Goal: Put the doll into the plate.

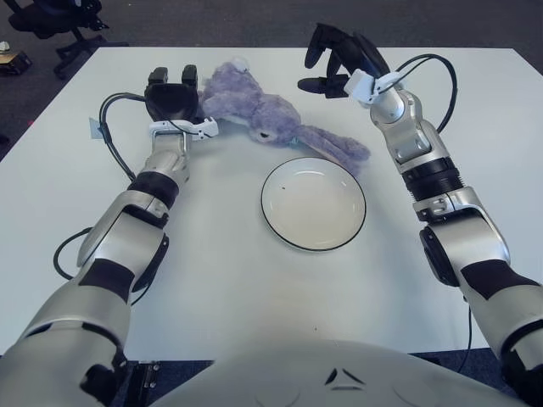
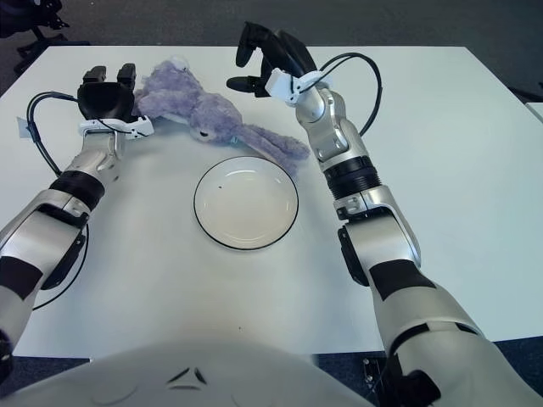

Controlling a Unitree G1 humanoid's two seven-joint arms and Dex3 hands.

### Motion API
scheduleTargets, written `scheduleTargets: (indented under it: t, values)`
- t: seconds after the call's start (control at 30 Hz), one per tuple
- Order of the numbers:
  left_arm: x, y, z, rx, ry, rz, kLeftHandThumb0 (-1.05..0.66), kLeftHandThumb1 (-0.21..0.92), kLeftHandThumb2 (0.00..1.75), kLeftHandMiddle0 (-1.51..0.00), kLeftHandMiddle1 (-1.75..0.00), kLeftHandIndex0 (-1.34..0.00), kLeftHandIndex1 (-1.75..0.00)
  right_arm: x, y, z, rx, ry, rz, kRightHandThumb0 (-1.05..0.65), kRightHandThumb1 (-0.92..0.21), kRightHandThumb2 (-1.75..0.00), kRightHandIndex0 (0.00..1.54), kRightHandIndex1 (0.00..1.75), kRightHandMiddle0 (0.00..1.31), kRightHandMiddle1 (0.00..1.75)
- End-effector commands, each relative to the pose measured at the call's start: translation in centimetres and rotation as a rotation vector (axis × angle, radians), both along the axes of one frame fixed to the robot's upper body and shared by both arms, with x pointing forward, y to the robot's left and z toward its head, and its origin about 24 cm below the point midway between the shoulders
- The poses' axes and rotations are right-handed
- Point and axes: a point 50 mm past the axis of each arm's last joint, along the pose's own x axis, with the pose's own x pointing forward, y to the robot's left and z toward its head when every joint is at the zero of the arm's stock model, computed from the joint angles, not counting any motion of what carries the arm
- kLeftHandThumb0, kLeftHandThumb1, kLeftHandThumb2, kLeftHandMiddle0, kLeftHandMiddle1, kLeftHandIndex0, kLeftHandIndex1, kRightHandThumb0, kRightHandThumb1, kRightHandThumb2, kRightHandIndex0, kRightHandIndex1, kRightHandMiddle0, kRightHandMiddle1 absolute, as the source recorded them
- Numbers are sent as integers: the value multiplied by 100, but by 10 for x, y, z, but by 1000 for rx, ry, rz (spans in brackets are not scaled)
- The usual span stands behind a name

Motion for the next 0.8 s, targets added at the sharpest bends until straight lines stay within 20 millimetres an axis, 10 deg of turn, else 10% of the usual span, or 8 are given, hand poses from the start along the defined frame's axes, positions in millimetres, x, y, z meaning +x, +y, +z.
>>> scheduleTargets:
  t: [0.0,0.77]
  values:
    - [4,-6,7,9,-21,-24,-46,84,1,-62,-2,-54,-6,0,4,9,-25,-27,-1,-35,-92,-40,36,138,32,161]
    - [11,-23,-3,-44,138,-87,-49,86,1,-79,-8,-64,-8,5,7,7,-16,-3,-20,-36,-92,-39,37,128,32,161]
